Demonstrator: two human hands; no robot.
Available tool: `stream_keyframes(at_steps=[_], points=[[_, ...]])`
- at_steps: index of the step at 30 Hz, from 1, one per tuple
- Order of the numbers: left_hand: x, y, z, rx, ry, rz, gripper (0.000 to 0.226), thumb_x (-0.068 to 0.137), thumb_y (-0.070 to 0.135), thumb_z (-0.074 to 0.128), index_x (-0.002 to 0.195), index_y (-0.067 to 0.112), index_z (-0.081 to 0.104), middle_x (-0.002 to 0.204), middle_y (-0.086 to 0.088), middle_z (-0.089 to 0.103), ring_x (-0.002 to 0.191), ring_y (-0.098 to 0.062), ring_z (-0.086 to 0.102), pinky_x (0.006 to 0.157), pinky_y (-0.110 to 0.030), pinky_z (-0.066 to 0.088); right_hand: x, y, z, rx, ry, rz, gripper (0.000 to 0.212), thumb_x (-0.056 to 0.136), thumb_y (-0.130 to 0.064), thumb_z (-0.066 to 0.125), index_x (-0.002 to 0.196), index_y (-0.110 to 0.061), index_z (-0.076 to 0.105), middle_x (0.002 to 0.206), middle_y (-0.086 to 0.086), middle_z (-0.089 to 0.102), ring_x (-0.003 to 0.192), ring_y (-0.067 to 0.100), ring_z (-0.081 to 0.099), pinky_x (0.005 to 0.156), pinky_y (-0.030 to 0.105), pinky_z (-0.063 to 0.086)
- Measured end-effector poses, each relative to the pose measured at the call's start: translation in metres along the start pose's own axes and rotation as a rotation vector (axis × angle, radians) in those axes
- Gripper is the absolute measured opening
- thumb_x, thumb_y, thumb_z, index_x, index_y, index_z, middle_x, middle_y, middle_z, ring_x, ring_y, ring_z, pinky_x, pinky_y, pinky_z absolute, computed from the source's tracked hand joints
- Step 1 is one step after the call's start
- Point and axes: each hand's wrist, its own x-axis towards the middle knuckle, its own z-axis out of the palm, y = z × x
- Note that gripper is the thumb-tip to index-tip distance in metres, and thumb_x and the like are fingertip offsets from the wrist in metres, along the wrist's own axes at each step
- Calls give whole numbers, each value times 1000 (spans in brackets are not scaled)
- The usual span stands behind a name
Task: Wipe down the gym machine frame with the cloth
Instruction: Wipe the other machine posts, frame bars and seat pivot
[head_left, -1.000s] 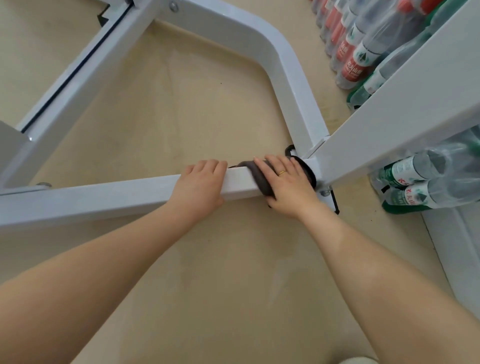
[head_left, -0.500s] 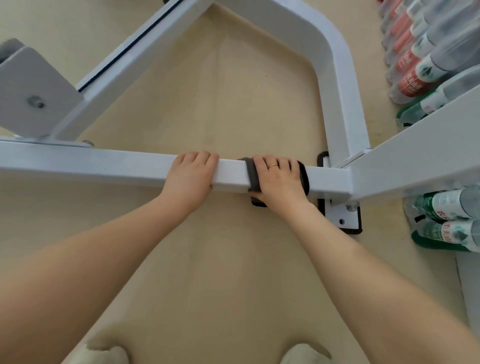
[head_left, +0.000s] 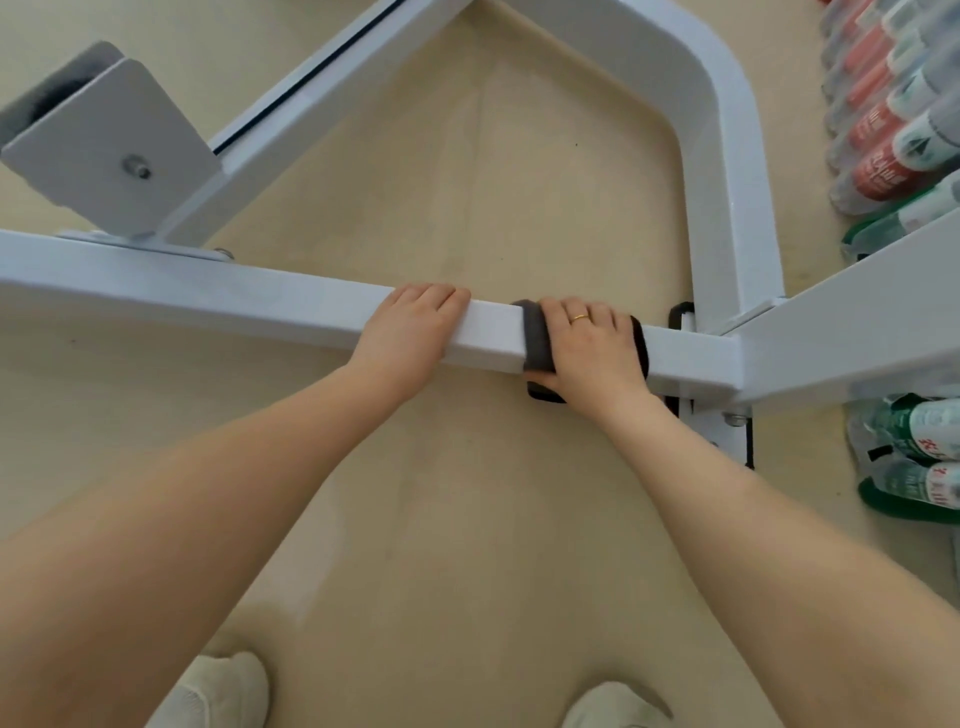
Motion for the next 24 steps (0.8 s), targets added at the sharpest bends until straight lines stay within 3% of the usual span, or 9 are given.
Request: stream_keyframes(at_steps=[5, 8, 11, 16, 21, 24], points=[[-5, -10, -8, -84, -33, -5, 67, 85, 7, 57, 144, 6, 25, 146, -11, 33, 131, -29, 34, 106, -29, 21, 30, -65, 6, 21, 64, -98, 74, 86, -44, 56, 144, -13, 22, 139, 8, 39, 120, 30, 40, 101, 38, 25], [-10, -21, -5, 2, 13, -71, 69, 85, 17, 59, 144, 10, 23, 147, -8, 30, 133, -27, 29, 110, -32, 14, 25, -44, 3, 49, 57, -185, 78, 85, -46, 57, 147, -19, 18, 142, 3, 38, 124, 27, 39, 101, 35, 25], [-12, -28, -4, 1, 40, -135, 65, 82, 25, 64, 138, 8, 34, 140, -10, 38, 127, -29, 35, 106, -34, 21, 9, -7, 1, 55, 22, -87, 77, 84, -50, 57, 146, -22, 22, 139, 3, 41, 122, 27, 40, 99, 34, 27], [-13, -31, -3, -112, 34, -121, 57, 82, 19, 65, 131, 0, 41, 134, -16, 41, 121, -32, 37, 101, -33, 25, 6, -22, 1, 0, 7, 30, 75, 80, -44, 65, 141, -13, 35, 132, 11, 47, 116, 34, 44, 98, 39, 29], [-26, -48, -5, -258, 33, -100, 74, 84, 5, 59, 145, 4, 18, 151, -11, 23, 137, -25, 24, 108, -25, 18, 38, -109, 10, -9, 91, -48, 69, 73, -36, 72, 133, -11, 48, 117, 9, 59, 100, 32, 55, 92, 39, 40], [-45, -70, -2, -213, 77, -102, 79, 77, -3, 60, 144, -1, 19, 151, -18, 20, 140, -31, 21, 113, -29, 13, 52, -135, 11, 10, 166, -143, 71, 70, -35, 74, 133, -12, 51, 120, 8, 60, 101, 30, 57, 94, 37, 39]])
